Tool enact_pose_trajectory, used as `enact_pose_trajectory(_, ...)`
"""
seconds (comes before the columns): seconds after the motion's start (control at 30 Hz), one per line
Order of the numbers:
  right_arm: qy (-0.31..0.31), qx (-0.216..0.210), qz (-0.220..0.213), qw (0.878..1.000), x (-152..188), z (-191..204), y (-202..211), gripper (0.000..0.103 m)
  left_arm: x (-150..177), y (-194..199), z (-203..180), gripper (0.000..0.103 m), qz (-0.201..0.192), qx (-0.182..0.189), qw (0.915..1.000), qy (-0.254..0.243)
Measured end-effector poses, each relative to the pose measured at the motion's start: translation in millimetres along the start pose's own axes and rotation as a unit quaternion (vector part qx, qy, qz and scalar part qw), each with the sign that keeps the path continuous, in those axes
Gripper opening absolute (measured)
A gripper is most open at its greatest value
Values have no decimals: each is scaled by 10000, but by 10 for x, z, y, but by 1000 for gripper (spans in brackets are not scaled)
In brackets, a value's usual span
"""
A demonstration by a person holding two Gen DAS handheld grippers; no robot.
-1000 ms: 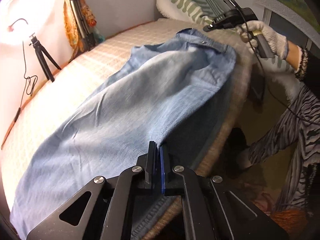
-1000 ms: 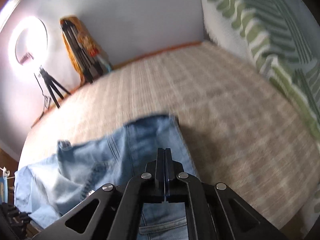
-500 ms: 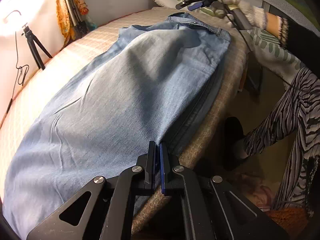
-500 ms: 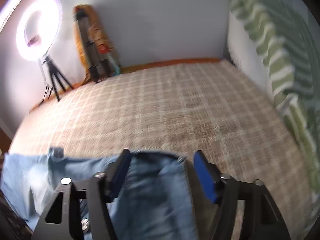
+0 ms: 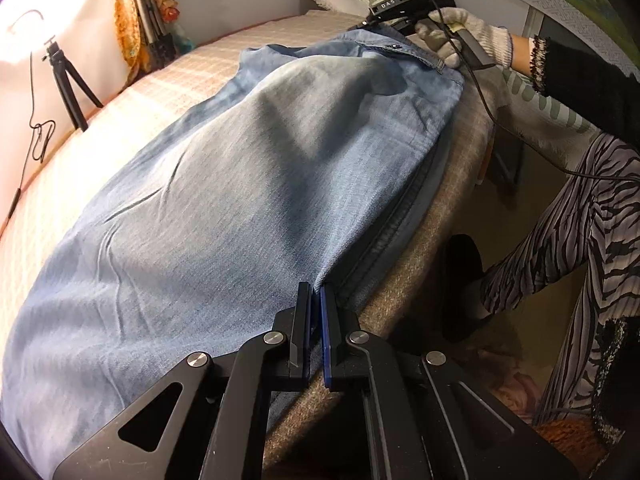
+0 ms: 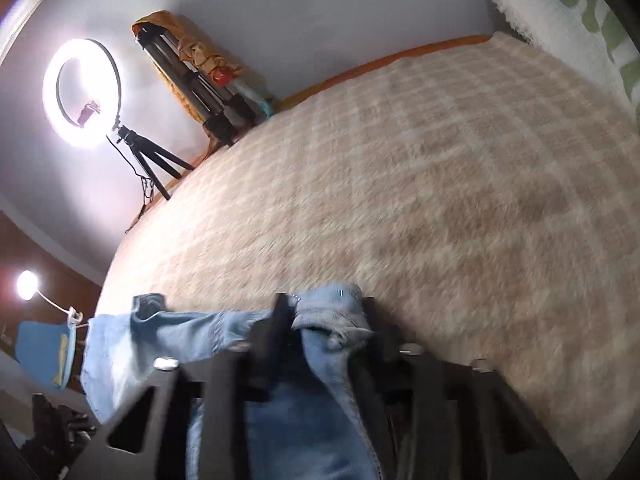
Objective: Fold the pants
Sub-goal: 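Lay the jeans flat with the left tool while the right tool grasps the waistband, then release the jeans with both tools and pull them back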
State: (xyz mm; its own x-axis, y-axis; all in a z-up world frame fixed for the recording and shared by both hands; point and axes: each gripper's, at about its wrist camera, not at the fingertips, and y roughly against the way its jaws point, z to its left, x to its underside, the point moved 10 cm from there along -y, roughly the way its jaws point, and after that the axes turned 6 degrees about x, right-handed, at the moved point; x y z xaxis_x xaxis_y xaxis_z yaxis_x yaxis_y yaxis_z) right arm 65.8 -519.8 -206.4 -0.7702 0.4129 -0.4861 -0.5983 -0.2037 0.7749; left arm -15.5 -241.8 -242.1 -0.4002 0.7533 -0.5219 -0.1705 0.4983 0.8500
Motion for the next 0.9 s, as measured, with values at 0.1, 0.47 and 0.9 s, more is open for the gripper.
enact_pose_trajectory(0.1, 25, 442, -157, 9989, 64, 115, 184, 18, -3, 6, -8, 3, -3, -51, 10000, -66)
enact_pose_trajectory(0.47, -93, 1754, -129, 9844, 138, -190, 322, 18, -20, 24, 2, 3, -155, 63, 9999, 28)
enact_pose_trajectory(0.9, 1676, 1564, -769, 9703, 365, 1132, 913, 43, 33, 238, -73, 5, -300, 148, 9991, 243)
